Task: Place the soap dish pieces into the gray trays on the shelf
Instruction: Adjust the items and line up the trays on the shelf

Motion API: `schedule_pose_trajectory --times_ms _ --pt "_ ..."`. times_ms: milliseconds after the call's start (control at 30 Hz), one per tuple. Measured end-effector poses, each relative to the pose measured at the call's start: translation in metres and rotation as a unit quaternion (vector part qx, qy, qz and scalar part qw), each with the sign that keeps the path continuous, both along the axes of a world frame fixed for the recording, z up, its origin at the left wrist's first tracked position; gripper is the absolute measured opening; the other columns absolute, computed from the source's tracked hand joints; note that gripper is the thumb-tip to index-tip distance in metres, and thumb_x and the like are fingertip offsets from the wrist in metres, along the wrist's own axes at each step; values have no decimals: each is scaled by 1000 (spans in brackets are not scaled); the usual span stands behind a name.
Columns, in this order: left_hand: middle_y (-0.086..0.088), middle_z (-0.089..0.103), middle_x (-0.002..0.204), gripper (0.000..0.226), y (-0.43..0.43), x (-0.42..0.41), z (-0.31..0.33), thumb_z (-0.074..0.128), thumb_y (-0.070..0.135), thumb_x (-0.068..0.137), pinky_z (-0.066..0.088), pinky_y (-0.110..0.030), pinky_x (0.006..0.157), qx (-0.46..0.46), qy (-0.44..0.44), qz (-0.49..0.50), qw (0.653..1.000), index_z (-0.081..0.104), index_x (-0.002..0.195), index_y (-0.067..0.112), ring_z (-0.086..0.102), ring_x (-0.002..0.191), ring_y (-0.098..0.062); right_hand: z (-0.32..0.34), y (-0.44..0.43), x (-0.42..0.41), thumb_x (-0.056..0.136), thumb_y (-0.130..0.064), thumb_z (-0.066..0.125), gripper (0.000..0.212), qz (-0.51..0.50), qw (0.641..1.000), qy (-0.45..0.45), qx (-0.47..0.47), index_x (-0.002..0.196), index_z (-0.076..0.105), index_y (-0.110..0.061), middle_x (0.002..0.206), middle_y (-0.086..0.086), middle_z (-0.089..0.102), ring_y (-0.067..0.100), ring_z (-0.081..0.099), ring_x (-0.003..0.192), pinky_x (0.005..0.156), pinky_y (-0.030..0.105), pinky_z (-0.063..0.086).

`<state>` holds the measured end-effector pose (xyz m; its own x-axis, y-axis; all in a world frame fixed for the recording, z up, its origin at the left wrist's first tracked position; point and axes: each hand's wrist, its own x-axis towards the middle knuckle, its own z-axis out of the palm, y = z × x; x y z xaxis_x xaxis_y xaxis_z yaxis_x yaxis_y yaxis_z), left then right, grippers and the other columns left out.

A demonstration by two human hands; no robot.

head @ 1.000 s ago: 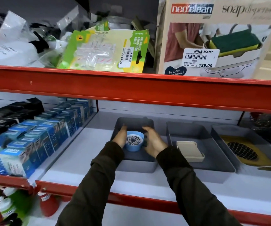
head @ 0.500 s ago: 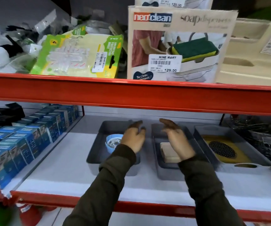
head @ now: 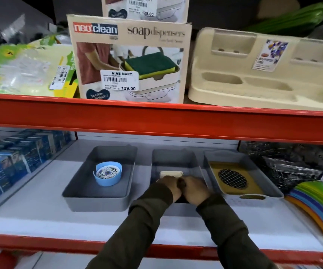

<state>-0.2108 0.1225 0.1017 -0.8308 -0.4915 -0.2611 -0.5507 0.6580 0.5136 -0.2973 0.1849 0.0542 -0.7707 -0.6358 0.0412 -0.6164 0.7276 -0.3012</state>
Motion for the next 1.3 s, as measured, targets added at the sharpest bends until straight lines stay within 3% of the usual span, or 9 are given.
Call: schedule_pose_trajectory --times_ms 167,333,533,600,733,867,1033,1167,1300 --pt "-17 23 161 67 -3 -2 -8 43 20 98 29 -36 120 76 84 111 987 15 157 5 33 146 -34 15 12 -2 98 -16 41 31 23 987 -120 -105 114 66 -5 118 17 68 29 63 109 90 31 46" --pt "-17 53 144 47 -9 -6 -8 40 19 99 40 -32 107 160 107 154 969 45 143 4 53 129 -32 27 17 -1 97 -5 36 34 36 965 -213 -151 121 60 -5 116 10 59 24 56 108 86 23 36" --pt "-20 53 142 43 -14 -6 -10 33 18 103 37 -33 109 153 107 152 971 50 139 3 51 129 -33 31 17 -6 84 -7 44 19 -2 947 -265 -180 87 59 -18 77 2 56 14 52 71 61 26 42" --pt "-21 54 141 43 -13 -5 -10 34 19 102 38 -33 108 151 105 153 971 50 138 2 52 128 -34 34 16 -4 86 -8 45 16 -5 947 -268 -177 91 58 -17 84 2 57 16 54 76 66 28 44" --pt "-18 50 145 50 -3 -7 -10 42 23 99 40 -36 112 66 129 155 977 41 146 5 50 132 -34 40 35 -7 98 -16 41 42 9 936 -240 -257 140 47 -18 140 3 49 23 45 134 114 39 34" --pt "-8 56 136 39 23 -18 4 51 23 96 43 -35 107 7 218 63 974 51 135 16 54 129 -29 61 85 -28 98 -7 40 34 35 933 -117 -339 121 65 -12 129 8 63 18 56 118 108 32 40" --pt "-11 68 123 35 83 -58 10 45 26 98 51 -37 101 -43 220 -132 966 62 129 18 63 112 -29 55 173 -68 98 -13 43 34 -72 952 -51 -294 96 76 -14 85 -1 70 14 60 79 73 26 43" --pt "-17 65 92 43 127 -88 4 36 35 102 50 -34 72 -140 166 -186 958 66 97 5 63 87 -34 36 205 -77 101 -34 39 42 -119 982 -26 -142 99 68 -3 102 21 71 35 66 95 83 37 50" --pt "-21 69 100 49 143 -100 -10 32 35 103 48 -34 72 -194 115 -200 953 68 102 2 65 91 -38 23 208 -74 101 -28 25 39 -8 994 111 19 118 53 -8 110 18 64 35 64 100 82 41 54"
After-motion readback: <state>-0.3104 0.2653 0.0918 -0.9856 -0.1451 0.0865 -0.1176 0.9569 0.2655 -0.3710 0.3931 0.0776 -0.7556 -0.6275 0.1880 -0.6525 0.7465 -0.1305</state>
